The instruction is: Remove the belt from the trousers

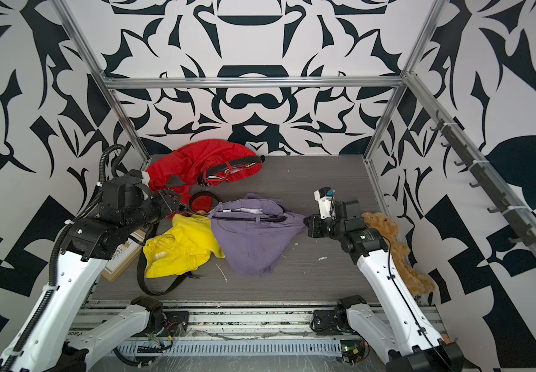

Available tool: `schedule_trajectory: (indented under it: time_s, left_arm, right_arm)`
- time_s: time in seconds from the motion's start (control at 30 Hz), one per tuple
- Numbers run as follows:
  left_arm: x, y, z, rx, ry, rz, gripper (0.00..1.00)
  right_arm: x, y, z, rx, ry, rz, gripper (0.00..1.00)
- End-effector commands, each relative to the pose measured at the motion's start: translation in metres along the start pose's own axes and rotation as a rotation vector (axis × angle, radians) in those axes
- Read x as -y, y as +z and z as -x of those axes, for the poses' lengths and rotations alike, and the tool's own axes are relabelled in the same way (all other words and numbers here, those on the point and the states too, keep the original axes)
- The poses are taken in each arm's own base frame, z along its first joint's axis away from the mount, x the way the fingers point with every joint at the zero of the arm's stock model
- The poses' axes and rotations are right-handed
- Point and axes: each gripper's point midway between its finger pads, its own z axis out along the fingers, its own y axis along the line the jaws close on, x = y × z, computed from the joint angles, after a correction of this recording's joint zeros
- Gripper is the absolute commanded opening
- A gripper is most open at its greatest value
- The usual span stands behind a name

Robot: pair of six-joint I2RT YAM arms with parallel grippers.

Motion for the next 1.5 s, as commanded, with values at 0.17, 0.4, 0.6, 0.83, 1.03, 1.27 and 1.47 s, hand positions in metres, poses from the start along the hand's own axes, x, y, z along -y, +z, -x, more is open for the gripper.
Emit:
schedule_trajectory:
  time_s: [0.17,0.4,0.6,0.83,1.03,1.27,1.47]
  left_arm:
    - [0.017,0.000,-0.013,0.051,0.026,-0.262,0.00]
    - [0.032,0.000,-0.045,-0.032,0.067,-0.357,0.00]
    - [0.035,-0.009,-0.048,-0.032,0.064,-0.386,0.00]
    - [0.035,-0.016,-0.050,-0.029,0.065,-0.397,0.00]
    - [0.035,-0.013,-0.050,-0.029,0.066,-0.401,0.00]
    - [0.026,-0.025,-0.033,0.072,0.091,-0.335,0.00]
    - [0.015,-0.034,-0.003,0.188,0.169,-0.202,0.00]
  right_arm:
    - [-0.019,-0.019,-0.018,-0.088,-0.072,0.044,0.53]
    - [-0.092,0.000,-0.013,-0.149,-0.396,0.141,0.77]
    - [-0.117,0.072,-0.041,-0.261,-0.645,0.053,0.78]
    - [-0.110,0.123,-0.035,-0.281,-0.651,-0.029,0.79]
    - [-0.127,0.164,-0.061,-0.375,-0.599,0.064,0.79]
    - [-0.025,0.161,-0.023,-0.380,-0.543,-0.441,0.83]
    - [0.051,0.074,0.034,-0.265,-0.357,-0.586,0.85]
